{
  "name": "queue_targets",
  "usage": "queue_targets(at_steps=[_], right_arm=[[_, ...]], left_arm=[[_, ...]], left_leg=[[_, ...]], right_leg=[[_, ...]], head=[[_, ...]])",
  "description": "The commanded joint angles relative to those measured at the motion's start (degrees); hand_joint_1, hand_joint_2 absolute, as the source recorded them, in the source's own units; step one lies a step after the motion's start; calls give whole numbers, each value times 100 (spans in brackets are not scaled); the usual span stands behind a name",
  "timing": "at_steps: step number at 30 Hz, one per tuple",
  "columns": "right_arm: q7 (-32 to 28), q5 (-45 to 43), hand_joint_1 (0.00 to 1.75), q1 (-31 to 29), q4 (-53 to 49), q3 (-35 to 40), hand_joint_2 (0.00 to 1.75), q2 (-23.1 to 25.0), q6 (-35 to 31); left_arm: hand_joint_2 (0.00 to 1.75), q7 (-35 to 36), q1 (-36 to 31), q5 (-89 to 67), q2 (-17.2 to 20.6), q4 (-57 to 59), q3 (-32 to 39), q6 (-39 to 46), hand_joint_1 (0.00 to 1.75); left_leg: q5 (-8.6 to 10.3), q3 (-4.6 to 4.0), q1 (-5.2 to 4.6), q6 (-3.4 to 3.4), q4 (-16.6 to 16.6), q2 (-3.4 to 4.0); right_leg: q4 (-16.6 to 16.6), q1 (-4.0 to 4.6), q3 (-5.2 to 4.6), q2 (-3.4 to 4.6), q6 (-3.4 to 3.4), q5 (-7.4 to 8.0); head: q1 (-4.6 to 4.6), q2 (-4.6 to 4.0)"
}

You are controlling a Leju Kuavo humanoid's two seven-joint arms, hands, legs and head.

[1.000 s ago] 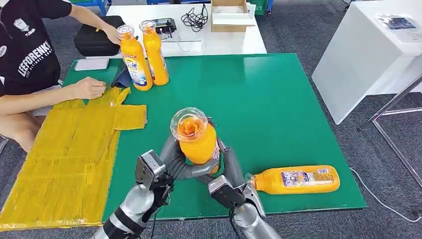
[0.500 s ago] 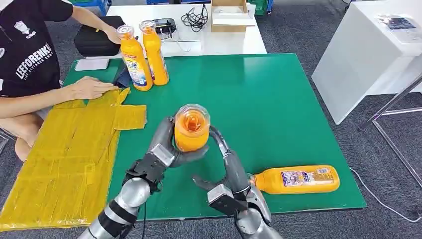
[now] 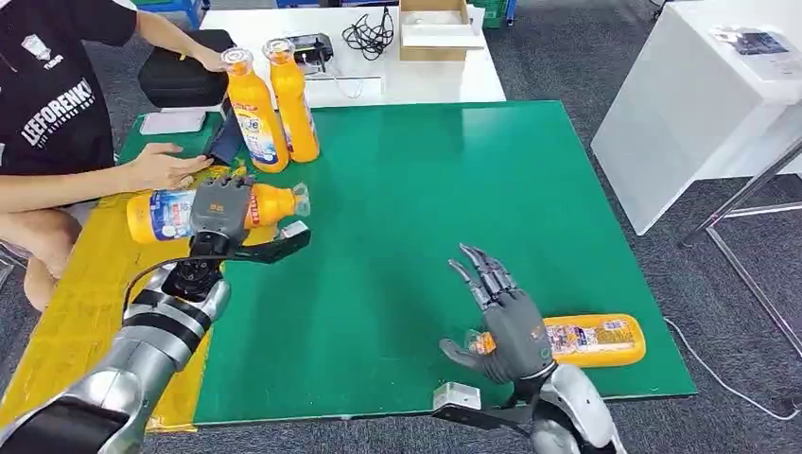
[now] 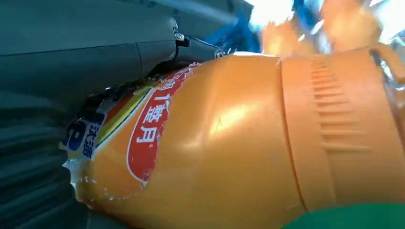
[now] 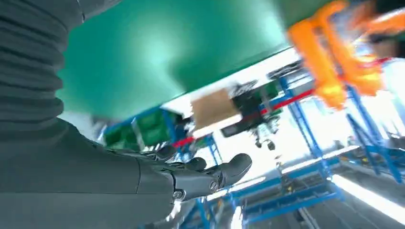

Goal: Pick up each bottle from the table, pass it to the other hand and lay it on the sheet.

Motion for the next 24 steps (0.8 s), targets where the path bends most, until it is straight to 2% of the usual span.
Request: queue_targets(at_steps=[1, 2, 3, 4, 8, 10, 11, 12, 15, 20, 24], right_arm=[[116, 620, 0, 385, -638, -490, 175, -1368, -37], [86, 640, 0, 414, -665, -521, 175, -1454, -23], [188, 688, 0, 443, -695, -649, 175, -1563, 38], [186, 655, 0, 455, -712, -722, 175, -1632, 55], [11, -37, 0, 257, -490, -1192, 175, -2204, 760], [-333, -426, 0, 1, -82, -1462, 175, -2296, 1048], [-405, -458, 0, -61, 36, -1504, 175, -2317, 1108], [-355, -449, 0, -167, 314, -1557, 175, -2479, 1381], [-529, -642, 0, -203, 624, -1753, 175, -2775, 1559], [-509, -640, 0, -175, 580, -1748, 175, -2741, 1565], [-516, -774, 0, -367, 1179, -1675, 175, -3144, 2071]], left_arm=[[175, 25, -99, 32, 197, 1876, 680, 51, 175], [175, 31, -105, 46, 172, 1902, 719, 38, 175], [175, 61, -55, 106, 143, 1937, 845, -37, 175], [175, 30, 6, 110, 151, 1929, 871, 9, 175], [175, -378, 119, 575, -47, 2038, 1302, -15, 175], [175, -436, 61, 636, -146, 2147, 1393, 9, 175], [175, -459, 38, 642, -167, 2178, 1402, 18, 0], [175, -710, 22, 877, -252, 2210, 1552, 83, 0], [175, -907, -23, 1035, -368, 2235, 1618, 94, 0], [175, -902, -18, 1040, -366, 2225, 1616, 89, 0], [175, -1637, -37, 1565, -669, 1899, 1663, 120, 0]], left_leg=[[-9, 35, -4, 0, -12, -20], [-4, 10, -6, 1, -6, -14], [-11, 32, -1, 0, -8, -30], [-8, 18, -2, 0, -3, -27], [-7, 12, -9, 3, -5, -17], [-7, 15, -9, 4, -3, -25], [-2, 9, -11, 5, -5, -22], [-5, 23, -9, 4, -7, -27], [-3, 23, -11, 4, -5, -22], [1, 32, -8, 9, -7, -48], [2, 35, -11, 11, -5, -55]], right_leg=[[-9, -8, 34, 13, -3, -10], [-4, -7, 9, 4, -1, -5], [-8, -5, 34, 7, -4, -13], [-4, -5, 20, 3, -3, -11], [-4, -11, 13, 13, 0, -6], [-4, -12, 19, 10, 0, -7], [-6, -12, 13, 3, 2, -3], [-11, -12, 28, 12, 0, -3], [-8, -13, 30, 1, 2, -2], [-14, -12, 46, -14, 0, -1], [-10, -15, 49, -21, 1, -3]], head=[[0, 0], [-2, 0], [-2, 0], [0, 0], [-2, 0], [-2, 0], [0, 0], [-2, 0], [0, 0], [0, 0], [-4, 0]])
